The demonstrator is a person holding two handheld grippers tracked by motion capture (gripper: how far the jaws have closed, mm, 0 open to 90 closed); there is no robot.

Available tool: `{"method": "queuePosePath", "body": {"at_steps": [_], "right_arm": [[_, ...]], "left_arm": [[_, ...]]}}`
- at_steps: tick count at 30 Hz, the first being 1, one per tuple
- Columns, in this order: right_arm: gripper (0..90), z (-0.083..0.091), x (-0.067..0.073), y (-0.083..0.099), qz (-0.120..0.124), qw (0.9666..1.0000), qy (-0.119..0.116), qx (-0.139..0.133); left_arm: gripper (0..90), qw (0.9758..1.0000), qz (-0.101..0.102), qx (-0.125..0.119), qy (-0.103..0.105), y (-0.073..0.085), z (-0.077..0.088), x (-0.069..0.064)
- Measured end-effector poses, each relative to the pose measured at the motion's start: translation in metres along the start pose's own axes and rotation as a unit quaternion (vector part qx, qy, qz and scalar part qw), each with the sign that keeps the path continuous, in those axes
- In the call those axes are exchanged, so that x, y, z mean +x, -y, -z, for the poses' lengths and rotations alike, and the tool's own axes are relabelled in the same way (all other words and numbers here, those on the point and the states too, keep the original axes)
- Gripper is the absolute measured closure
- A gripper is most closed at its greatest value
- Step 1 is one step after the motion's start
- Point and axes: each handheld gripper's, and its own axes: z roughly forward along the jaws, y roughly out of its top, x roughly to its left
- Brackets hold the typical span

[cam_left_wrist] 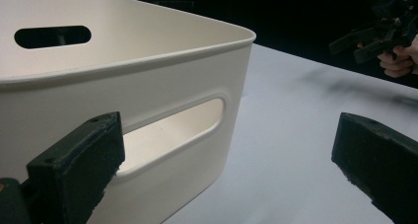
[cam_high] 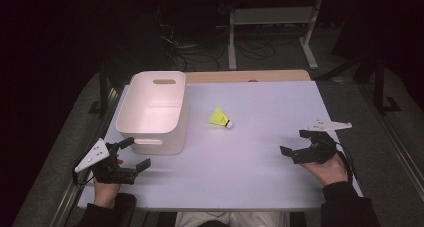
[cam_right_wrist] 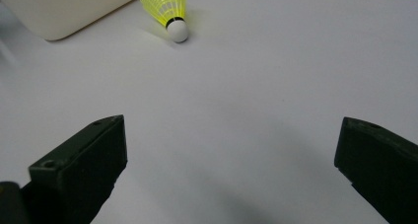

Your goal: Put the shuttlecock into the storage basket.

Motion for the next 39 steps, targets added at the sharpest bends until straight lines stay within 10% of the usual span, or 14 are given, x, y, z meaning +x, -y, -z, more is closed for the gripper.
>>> {"method": "queuePosePath", "body": {"at_steps": [39], "right_arm": [[0.0,-0.002,0.015,-0.065,0.064,0.9971,-0.023,0.033]], "left_arm": [[0.0,1.0000,-0.002,0.007,0.000,0.001,-0.002,-0.001]]}}
